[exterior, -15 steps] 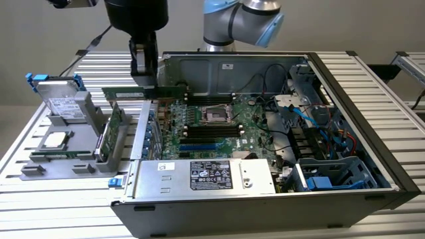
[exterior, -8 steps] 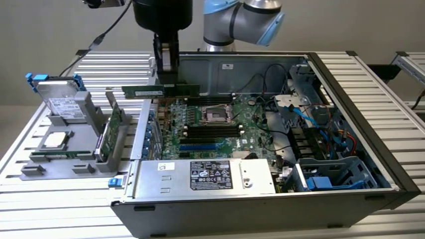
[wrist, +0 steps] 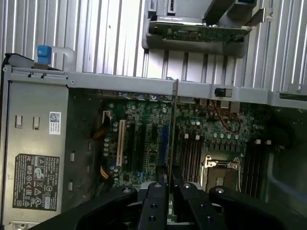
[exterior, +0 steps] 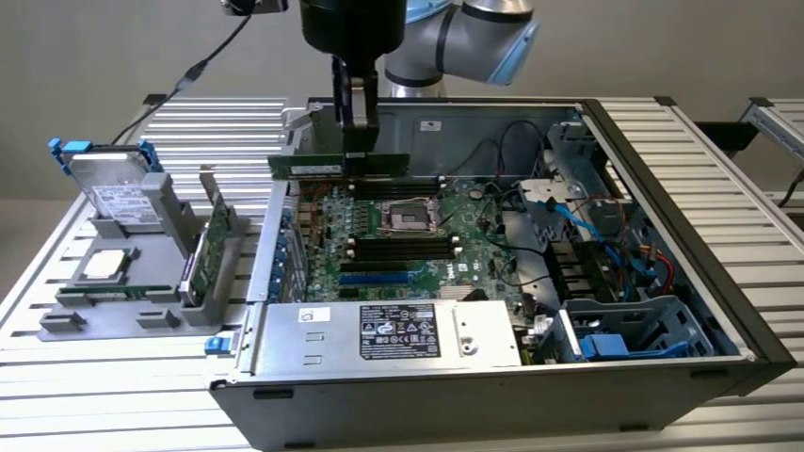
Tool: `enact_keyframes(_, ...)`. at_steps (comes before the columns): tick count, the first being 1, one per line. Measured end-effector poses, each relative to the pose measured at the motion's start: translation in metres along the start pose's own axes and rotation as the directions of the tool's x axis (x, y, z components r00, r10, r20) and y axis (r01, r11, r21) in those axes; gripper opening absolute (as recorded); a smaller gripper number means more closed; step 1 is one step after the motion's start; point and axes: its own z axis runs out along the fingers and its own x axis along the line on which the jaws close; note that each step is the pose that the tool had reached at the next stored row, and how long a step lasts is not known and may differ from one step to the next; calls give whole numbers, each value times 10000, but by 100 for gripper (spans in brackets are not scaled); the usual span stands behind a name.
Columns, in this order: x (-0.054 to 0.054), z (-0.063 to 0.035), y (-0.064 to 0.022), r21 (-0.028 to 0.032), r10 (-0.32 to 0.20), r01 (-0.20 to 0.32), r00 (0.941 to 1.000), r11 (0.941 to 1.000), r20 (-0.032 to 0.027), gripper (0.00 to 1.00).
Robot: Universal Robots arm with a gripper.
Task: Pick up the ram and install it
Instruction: 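Pick up the ram and move it above insertion slot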
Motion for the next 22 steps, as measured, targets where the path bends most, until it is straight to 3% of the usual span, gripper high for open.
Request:
enact_keyframes(15, -507, 218, -417, 0, 1, -1, 10000, 10000, 0, 13)
enact_keyframes(22, -656, 323, -691, -14, 1, -1, 10000, 10000, 2, 13)
